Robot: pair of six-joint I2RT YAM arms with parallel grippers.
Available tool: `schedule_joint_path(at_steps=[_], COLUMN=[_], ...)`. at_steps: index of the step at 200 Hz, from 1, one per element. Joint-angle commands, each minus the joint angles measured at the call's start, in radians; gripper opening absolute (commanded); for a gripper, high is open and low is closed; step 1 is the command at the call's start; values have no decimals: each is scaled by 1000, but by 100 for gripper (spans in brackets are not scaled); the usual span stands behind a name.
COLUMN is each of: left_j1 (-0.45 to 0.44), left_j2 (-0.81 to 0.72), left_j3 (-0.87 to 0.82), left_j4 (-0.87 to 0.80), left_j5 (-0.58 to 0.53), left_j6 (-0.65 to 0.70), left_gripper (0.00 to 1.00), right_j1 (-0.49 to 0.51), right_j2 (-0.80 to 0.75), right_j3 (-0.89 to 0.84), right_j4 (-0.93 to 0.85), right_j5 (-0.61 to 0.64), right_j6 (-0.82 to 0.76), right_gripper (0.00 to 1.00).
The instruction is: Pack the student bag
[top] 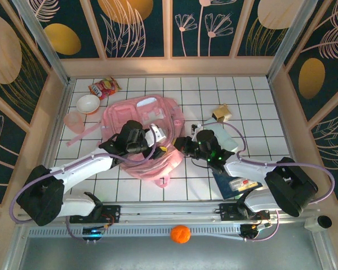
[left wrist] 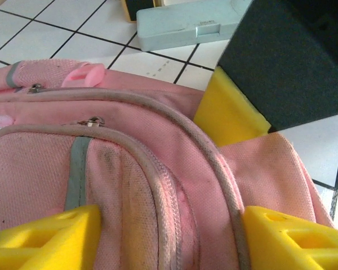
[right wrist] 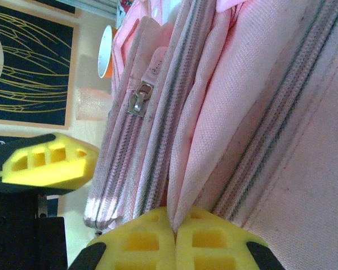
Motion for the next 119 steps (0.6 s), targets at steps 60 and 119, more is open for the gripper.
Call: schedule_joint_path(at_steps=[60,119], left_j1=[40,110], left_j2=[-100,-220], left_j3=[-10,27], left_j4=[46,-56], left_j5=[53,265], left_j6=[21,145], left_gripper=[0,0], right_j1=[19,-125], right_j2=[-186,-372], right_j3=[30,41], right_j4=[-72,-339], right_j5=[80,97], right_j6=[-241,-727], right_gripper=[21,59])
